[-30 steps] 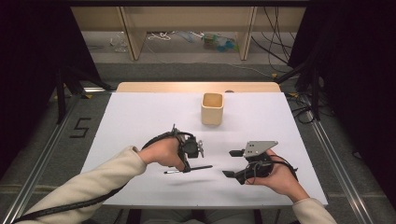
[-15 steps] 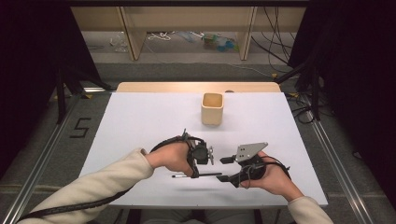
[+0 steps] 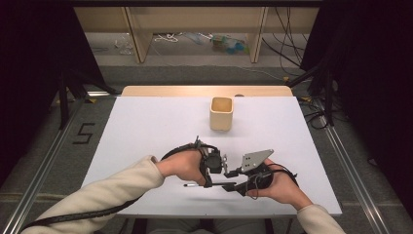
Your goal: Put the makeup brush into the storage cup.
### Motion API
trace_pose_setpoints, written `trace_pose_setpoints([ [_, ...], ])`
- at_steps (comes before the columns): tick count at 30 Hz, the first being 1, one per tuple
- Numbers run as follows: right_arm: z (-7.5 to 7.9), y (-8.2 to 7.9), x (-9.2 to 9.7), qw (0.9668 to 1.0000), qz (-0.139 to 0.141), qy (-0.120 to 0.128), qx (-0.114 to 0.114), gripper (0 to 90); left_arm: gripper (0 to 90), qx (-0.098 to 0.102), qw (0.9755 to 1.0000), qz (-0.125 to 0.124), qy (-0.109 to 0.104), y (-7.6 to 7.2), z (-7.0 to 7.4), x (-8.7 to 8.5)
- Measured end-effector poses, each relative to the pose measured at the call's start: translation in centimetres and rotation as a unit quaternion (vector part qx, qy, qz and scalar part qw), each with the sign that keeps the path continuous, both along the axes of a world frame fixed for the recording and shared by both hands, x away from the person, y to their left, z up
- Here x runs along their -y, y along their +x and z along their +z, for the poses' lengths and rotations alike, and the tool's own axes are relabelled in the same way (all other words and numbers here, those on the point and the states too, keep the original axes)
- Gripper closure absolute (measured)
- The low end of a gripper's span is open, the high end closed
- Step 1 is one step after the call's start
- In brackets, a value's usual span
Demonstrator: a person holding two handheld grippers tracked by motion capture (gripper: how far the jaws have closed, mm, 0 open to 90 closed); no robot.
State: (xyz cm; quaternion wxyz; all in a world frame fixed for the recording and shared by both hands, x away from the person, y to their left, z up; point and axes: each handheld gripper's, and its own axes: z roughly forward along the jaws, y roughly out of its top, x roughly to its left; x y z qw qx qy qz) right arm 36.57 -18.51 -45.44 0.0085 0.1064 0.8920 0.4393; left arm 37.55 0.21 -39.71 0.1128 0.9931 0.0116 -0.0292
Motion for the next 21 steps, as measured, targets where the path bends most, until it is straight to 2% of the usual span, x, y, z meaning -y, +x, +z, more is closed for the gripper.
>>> trace_pose_setpoints([
  [4,-0.22,-0.15,-0.16,0.9999,0.005,-0.004,-0.012,58.0,83.7,-0.001,1.0000,-0.002,-0.005,0.02,-0.01,0.15],
  [6,-0.18,-0.20,-0.17,0.9999,0.010,-0.004,-0.013,63.3,83.7,0.000,1.0000,-0.002,-0.006,0.01,0.04,0.27],
  [13,-0.03,-0.29,-0.17,0.9998,0.019,-0.012,-0.002,72.7,83.7,0.000,1.0000,-0.003,-0.006,-0.06,0.19,0.44],
  [21,-0.01,-0.50,-0.26,0.9996,0.029,-0.005,0.003,80.0,83.7,0.004,0.9998,-0.016,-0.009,0.01,0.31,0.43],
])
